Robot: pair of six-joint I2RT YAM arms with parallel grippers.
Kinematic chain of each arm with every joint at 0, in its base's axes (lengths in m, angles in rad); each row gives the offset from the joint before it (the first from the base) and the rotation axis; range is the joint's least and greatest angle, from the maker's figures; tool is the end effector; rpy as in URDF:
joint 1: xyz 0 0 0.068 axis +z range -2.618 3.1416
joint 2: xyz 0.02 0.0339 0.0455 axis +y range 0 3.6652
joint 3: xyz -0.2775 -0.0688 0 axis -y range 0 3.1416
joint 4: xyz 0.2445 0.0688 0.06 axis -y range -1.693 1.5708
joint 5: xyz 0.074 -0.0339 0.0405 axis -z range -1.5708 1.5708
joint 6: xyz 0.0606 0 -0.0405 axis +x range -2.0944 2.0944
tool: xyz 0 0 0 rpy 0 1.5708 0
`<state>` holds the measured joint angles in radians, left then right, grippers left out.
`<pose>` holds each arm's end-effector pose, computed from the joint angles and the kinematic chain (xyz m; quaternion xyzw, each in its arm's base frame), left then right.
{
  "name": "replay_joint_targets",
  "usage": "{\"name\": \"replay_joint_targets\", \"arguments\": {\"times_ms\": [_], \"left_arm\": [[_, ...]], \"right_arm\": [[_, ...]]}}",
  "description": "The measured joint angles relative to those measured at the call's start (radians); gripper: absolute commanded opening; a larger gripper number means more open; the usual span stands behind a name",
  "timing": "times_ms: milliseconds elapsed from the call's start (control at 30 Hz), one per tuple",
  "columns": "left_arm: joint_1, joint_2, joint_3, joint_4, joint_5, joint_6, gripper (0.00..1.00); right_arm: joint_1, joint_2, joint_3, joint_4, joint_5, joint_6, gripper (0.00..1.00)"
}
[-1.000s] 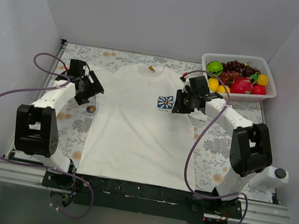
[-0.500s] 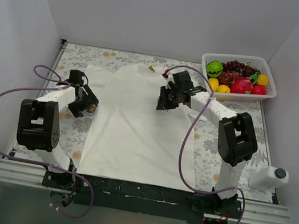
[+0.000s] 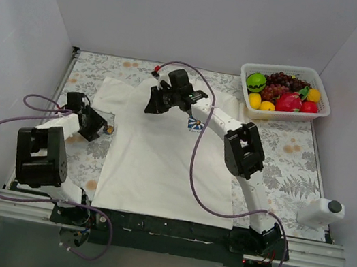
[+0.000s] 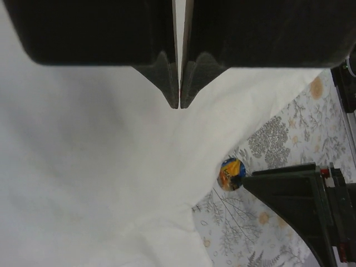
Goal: Pin the brooch onto the clothing
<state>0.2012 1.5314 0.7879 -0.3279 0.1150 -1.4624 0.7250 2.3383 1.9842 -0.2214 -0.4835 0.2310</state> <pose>0.2894 0.0519 0.1516 -0.7055 0.6621 -0.1904 0.1664 0.4079 0.3990 0.2152 -0.3194 0.7993 0.4000 0.3148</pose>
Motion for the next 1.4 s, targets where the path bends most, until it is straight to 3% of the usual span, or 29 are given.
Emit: {"name": "replay_joint_targets", "arguments": {"times_ms": [233,567,1100,1200,1333,1400], "left_arm": [[0.005,0.003,-0.032,0.075,0.053,-0.027,0.37],[0.006,0.02,-0.041,0.111,0.084,-0.026,0.33],[0.006,0.038,-0.042,0.148,0.106,-0.019,0.32],[0.006,0.038,-0.042,0.147,0.105,-0.019,0.37],[0.007,0.035,-0.039,0.15,0.105,-0.026,0.58],[0.01,0.03,-0.034,0.15,0.106,-0.038,0.59]], "right_arm": [[0.079,0.13,0.148,0.07,-0.048,0.002,0.06],[0.165,0.248,0.193,0.192,-0.068,0.043,0.01],[0.18,0.346,0.236,0.273,0.04,0.155,0.01],[0.183,0.348,0.228,0.29,0.043,0.166,0.01],[0.185,0.343,0.204,0.332,0.055,0.179,0.01],[0.185,0.343,0.205,0.337,0.058,0.186,0.01]]}}
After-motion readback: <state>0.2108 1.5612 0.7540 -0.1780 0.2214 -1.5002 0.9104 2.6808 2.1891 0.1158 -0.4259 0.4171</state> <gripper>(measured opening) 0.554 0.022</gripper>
